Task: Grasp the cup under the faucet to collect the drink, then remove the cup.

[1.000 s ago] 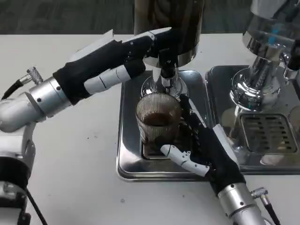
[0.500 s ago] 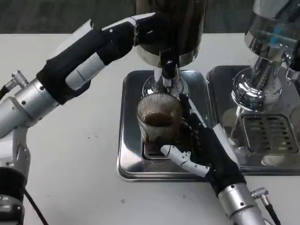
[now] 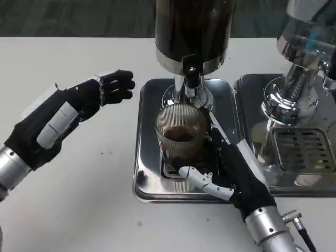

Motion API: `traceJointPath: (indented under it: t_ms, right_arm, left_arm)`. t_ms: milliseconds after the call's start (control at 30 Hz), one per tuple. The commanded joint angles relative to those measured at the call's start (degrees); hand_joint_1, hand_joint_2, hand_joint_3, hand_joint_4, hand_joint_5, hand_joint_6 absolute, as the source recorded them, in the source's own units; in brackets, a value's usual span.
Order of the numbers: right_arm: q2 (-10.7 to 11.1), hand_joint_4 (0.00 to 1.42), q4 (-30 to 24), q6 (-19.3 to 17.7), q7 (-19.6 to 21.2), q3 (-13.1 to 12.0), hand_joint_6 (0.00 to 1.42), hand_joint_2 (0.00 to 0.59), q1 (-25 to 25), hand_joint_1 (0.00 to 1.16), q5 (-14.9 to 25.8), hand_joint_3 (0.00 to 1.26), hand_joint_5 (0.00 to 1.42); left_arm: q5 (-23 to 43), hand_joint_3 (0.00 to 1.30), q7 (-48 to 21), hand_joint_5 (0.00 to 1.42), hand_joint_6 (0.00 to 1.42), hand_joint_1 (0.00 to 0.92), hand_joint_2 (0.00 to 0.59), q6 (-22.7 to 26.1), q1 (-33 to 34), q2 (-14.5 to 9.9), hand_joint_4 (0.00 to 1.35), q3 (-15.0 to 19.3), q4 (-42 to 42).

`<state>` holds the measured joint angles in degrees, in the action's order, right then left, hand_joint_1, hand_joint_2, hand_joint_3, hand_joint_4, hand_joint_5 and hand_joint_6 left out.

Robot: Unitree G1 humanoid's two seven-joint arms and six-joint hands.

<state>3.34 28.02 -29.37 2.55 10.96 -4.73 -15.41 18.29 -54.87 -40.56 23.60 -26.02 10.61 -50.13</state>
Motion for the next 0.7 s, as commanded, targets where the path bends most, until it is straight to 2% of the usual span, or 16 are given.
traceJointPath:
  t_ms: [33,700]
  right_arm:
    - [-0.3,0.0,-0.3,0.0,1.7,0.1,0.11,0.214,-0.3,0.63,-1.1,0.0,0.0]
    - [-1.2,0.0,6.6,1.1,5.8,0.8,0.08,0.212,-6.9,0.64,-3.7,0.0,0.0]
  left_arm:
    - [-1.8,0.23,1.9,0.2,0.16,0.0,0.114,-0.1,-3.8,-0.5,0.2,0.5,-2.0]
    - [-3.3,0.27,4.7,0.22,0.16,0.0,0.118,0.3,-8.9,-1.4,0.22,2.0,-3.4]
